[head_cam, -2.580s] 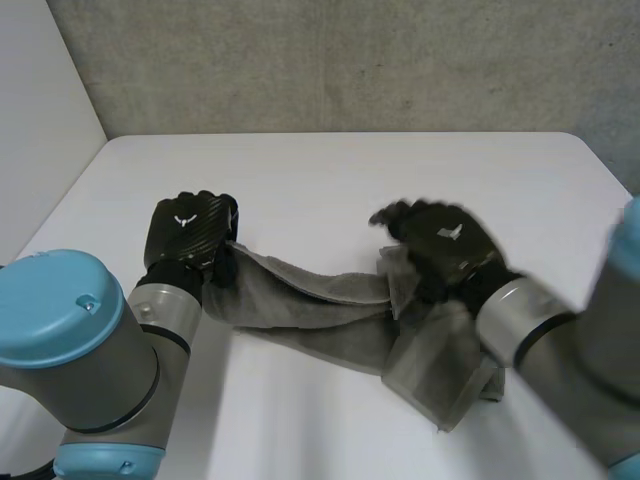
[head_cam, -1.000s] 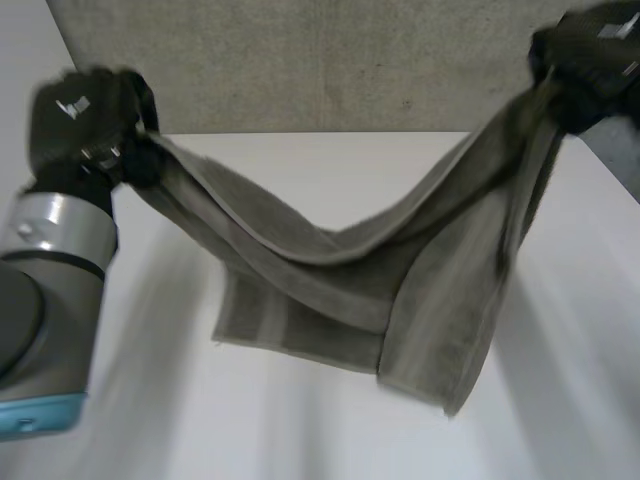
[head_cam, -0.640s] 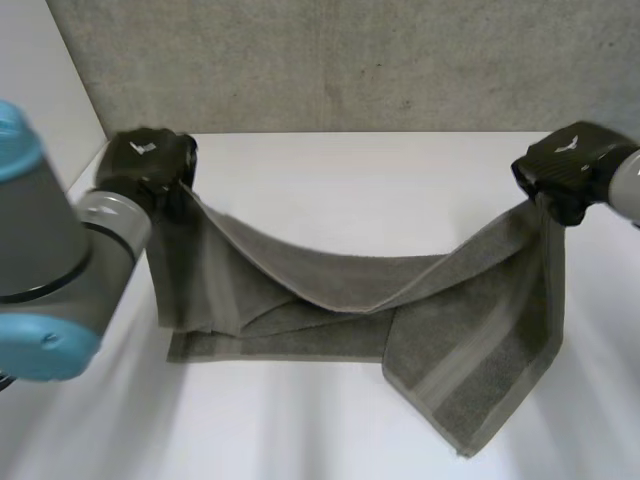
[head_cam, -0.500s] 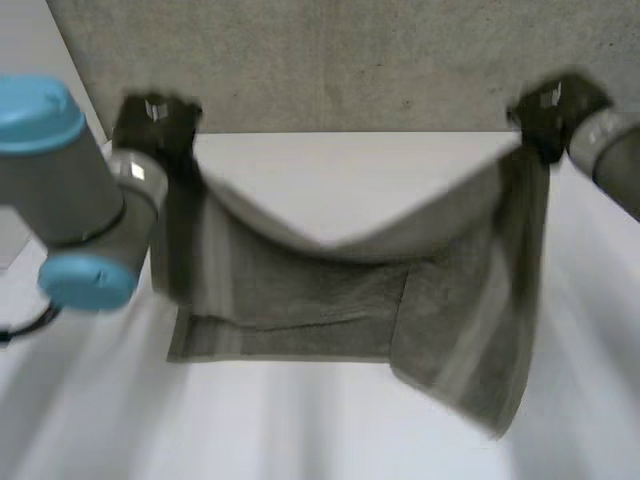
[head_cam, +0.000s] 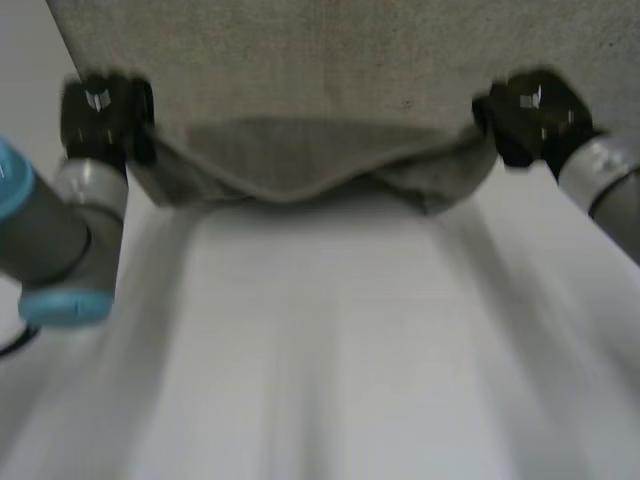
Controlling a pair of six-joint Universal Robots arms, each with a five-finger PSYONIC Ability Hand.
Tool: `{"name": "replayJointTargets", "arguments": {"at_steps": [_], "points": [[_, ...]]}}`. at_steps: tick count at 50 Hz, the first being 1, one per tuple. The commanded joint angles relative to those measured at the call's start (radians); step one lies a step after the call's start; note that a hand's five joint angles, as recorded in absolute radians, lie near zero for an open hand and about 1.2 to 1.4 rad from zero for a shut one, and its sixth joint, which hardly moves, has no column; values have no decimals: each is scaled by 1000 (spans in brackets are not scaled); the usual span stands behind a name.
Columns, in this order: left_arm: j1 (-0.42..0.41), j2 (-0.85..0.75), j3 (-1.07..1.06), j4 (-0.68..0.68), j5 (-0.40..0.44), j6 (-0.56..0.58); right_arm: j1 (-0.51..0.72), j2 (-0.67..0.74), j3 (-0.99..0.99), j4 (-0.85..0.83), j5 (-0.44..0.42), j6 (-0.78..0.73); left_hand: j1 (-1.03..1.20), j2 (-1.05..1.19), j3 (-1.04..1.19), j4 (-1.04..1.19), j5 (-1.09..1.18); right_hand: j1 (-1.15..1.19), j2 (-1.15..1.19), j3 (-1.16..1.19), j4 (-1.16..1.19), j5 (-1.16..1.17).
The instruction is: Fold the towel.
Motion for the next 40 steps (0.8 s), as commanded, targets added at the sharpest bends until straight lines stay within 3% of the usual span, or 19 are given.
{"name": "replayJointTargets", "arguments": {"at_steps": [1,6,12,20,22,24,30,40], "points": [[41,56,-379,168,77,4,-117,-35,300,24,-135,-49,-61,-105,-152,-118,-272,64,68,62,54,53],[61,86,-510,243,118,8,-185,-65,433,15,-153,-67,-61,-105,-152,-118,-272,64,68,62,54,53],[62,89,-542,283,129,5,-188,-57,511,-48,-61,-26,-61,-105,-152,-118,-272,64,68,62,54,53],[65,80,-542,297,129,5,-180,-40,559,-168,-22,45,-61,-105,-152,-118,-272,64,68,62,54,53],[67,80,-544,299,129,7,-171,-38,565,-177,-10,51,-61,-105,-152,-118,-272,-76,-72,-78,-86,-87],[67,80,-542,299,129,7,-147,-38,577,-183,13,56,-61,-105,-152,-118,-272,-397,-394,-399,-408,-409],[67,80,-542,299,129,7,-122,-42,594,-184,64,56,-61,-105,-152,-118,-272,-627,-624,-629,-638,-639],[65,80,-548,300,129,8,-88,-107,632,-233,99,59,-61,-105,-152,-118,-272,-637,-633,-639,-647,-648]]}}
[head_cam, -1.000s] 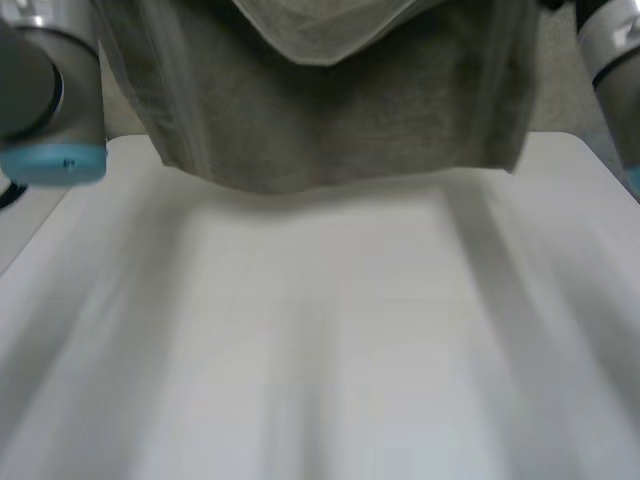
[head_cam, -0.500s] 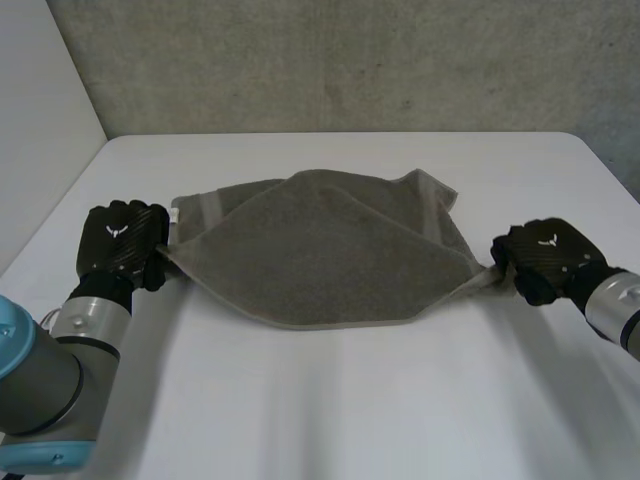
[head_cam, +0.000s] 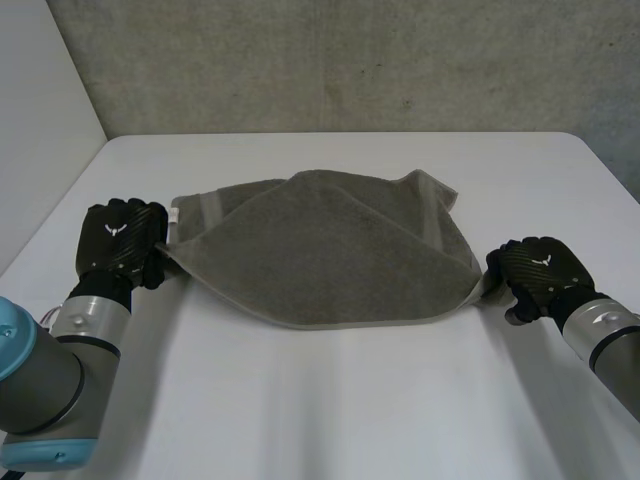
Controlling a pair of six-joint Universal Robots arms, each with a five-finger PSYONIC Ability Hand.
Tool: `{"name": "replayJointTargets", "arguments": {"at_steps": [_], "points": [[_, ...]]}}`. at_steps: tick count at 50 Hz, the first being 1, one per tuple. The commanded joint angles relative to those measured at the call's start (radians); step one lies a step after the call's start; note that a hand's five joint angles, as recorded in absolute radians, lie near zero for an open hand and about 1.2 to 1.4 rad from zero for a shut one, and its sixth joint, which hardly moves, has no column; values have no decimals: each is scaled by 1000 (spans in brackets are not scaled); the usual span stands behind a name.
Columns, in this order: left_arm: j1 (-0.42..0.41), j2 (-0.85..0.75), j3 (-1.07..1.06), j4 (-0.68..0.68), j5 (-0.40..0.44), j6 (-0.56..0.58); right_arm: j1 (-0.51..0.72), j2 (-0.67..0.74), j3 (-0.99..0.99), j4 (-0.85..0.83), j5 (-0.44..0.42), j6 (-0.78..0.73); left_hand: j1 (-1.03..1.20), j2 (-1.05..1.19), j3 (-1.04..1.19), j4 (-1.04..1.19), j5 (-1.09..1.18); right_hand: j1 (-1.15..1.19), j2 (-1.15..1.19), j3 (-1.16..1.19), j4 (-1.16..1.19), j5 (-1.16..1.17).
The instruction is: Fold the towel.
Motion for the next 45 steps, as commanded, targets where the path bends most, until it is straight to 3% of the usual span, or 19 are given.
{"name": "replayJointTargets", "arguments": {"at_steps": [1,4,6,9,11,12,13,14,34,45], "points": [[-1,0,-3,0,0,0,17,-58,30,-43,22,1,-61,-109,-153,-118,-272,-23,-42,-37,-28,1],[-1,3,-3,-1,2,0,19,-98,46,-77,35,12,-61,-109,-153,-118,-272,86,67,71,80,110],[-1,3,-3,-2,2,0,19,-129,60,-101,39,56,-61,-109,-153,-118,-272,380,361,366,375,404],[-1,3,-3,-2,2,0,19,-144,60,-108,39,77,-61,-109,-153,-118,-272,438,419,423,433,462],[-1,3,-3,-2,2,0,19,-158,53,-103,42,109,-61,-109,-153,-118,-272,208,189,193,203,232],[-1,3,-3,0,2,0,19,-158,53,-103,42,109,-61,-109,-153,-118,-272,206,187,191,201,230],[-1,3,-3,-1,2,0,19,-164,56,-106,42,121,-61,-109,-153,-118,-272,-50,-69,-64,-55,-26],[-1,3,-3,-2,2,0,19,-167,59,-108,41,126,-61,-109,-153,-118,-272,-131,-150,-145,-136,-107],[0,0,0,0,3,-1,40,-67,17,-91,42,113,-61,-109,-153,-118,-272,-331,-350,-346,-336,-307],[2,0,4,-2,3,0,51,-61,20,-2,42,72,-61,-109,-153,-118,-272,-396,-415,-410,-401,-372]]}}
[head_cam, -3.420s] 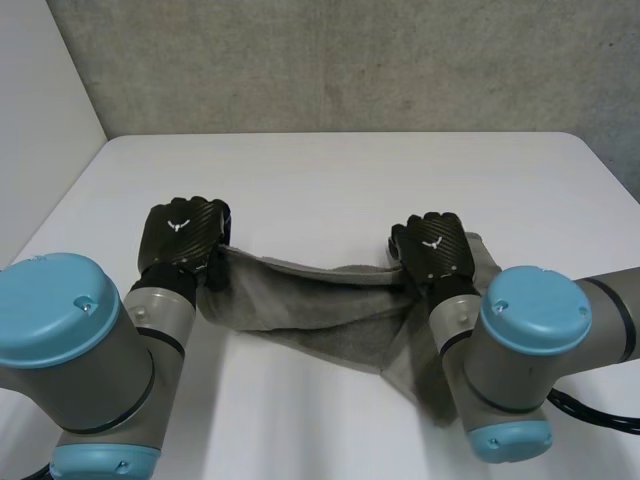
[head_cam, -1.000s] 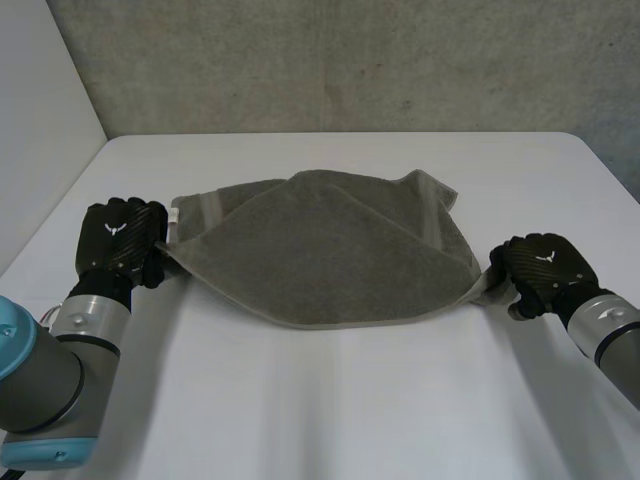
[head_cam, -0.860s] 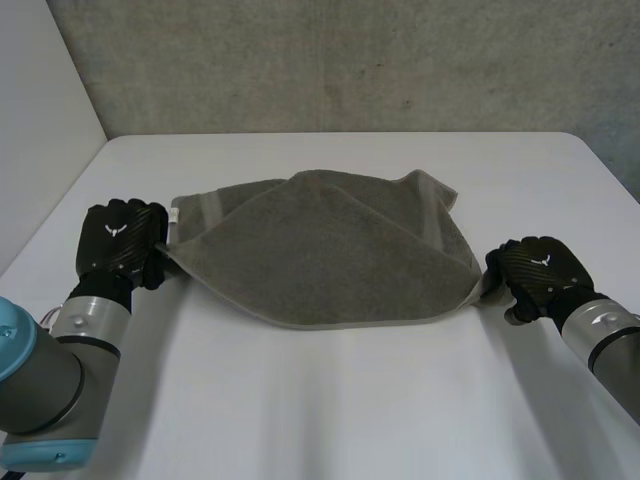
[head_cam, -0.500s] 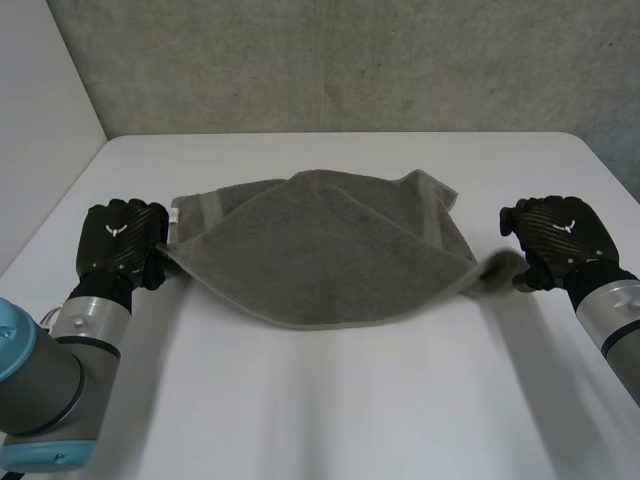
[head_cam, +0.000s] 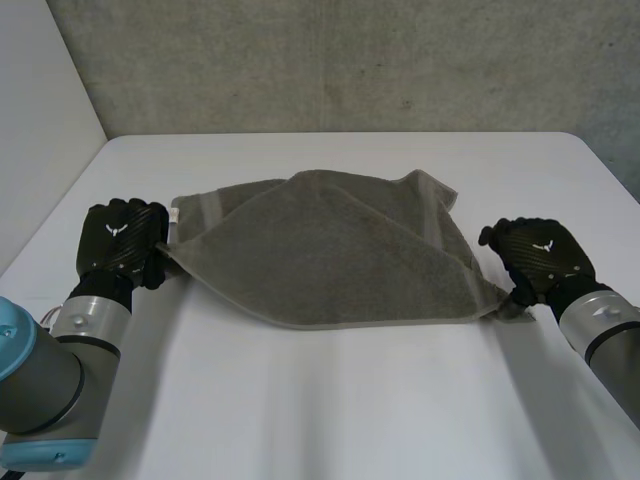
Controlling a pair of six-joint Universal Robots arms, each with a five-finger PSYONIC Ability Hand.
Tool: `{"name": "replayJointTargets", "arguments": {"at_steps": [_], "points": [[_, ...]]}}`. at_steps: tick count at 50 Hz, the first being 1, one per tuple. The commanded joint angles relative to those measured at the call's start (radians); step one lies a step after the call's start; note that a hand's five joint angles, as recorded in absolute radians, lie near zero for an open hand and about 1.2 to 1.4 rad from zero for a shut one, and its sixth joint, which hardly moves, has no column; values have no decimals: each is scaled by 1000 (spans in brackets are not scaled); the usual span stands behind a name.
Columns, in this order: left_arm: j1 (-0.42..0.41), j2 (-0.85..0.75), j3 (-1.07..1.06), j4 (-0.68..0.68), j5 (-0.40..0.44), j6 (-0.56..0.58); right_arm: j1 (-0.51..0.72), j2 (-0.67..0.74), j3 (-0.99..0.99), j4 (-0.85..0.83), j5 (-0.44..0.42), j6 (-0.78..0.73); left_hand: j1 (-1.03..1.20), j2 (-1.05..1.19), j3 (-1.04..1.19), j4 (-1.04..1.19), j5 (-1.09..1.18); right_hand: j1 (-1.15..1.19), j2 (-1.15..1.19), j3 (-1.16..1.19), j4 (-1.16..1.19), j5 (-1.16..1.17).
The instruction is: Fold the towel.
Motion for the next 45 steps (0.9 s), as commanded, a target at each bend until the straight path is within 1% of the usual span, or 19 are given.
{"name": "replayJointTargets", "arguments": {"at_steps": [1,5,7,8,10,11,15,19,24,26,27,31,34,35,36,37,38,45], "points": [[2,0,3,0,-1,1,17,7,6,31,2,-38,-62,-109,-153,-118,-272,-84,-104,-96,-78,-39],[3,0,3,1,-1,1,29,34,3,20,4,-63,-62,-109,-153,-118,-272,-52,-72,-64,-45,-7],[3,-2,1,0,0,1,26,88,-12,8,14,-89,-62,-109,-153,-118,-272,-2,-22,-14,4,43],[3,-2,1,0,-1,1,26,88,-13,8,14,-89,-62,-109,-153,-118,-272,-2,-22,-14,5,43],[3,0,1,0,-1,1,25,123,-38,-14,39,-105,-62,-109,-153,-118,-272,68,48,56,75,113],[3,0,2,0,-1,1,25,123,-39,-14,39,-106,-62,-109,-153,-118,-272,69,48,57,75,114],[5,0,3,1,-1,1,22,171,-75,-22,85,-110,-62,-109,-153,-118,-272,77,57,66,84,122],[9,-2,3,0,-1,1,22,197,-98,-22,103,-110,-62,-109,-153,-118,-272,121,101,110,128,167],[11,0,1,1,-1,1,20,202,-111,-23,108,-104,-62,-109,-153,-118,-272,233,213,221,239,278],[11,0,1,0,-1,1,19,202,-114,-23,108,-93,-62,-109,-153,-118,-272,370,350,358,377,415],[11,0,2,1,-1,1,19,202,-114,-23,108,-93,-62,-109,-153,-118,-272,371,351,359,377,416],[11,-2,3,1,-1,1,23,202,-114,-23,108,-72,-62,-109,-153,-118,-272,511,491,500,518,557],[11,0,4,1,-1,1,23,203,-115,-20,106,-52,-62,-109,-153,-118,-272,483,463,471,489,528],[11,-2,4,1,-1,1,25,202,-115,-15,108,-41,-62,-109,-153,-118,-272,378,358,366,384,423],[11,-2,4,1,-1,1,25,202,-115,-15,108,-41,-62,-109,-153,-118,-272,377,357,365,383,422],[11,-2,3,1,-1,1,26,202,-117,-11,111,-27,-62,-109,-153,-118,-272,240,220,228,247,285],[11,-2,3,1,-1,1,28,202,-118,-8,112,-11,-62,-109,-153,-118,-272,204,184,192,210,249],[11,-2,3,0,-1,1,26,202,-129,17,105,60,-62,-109,-153,-118,-272,151,131,139,157,196]]}}
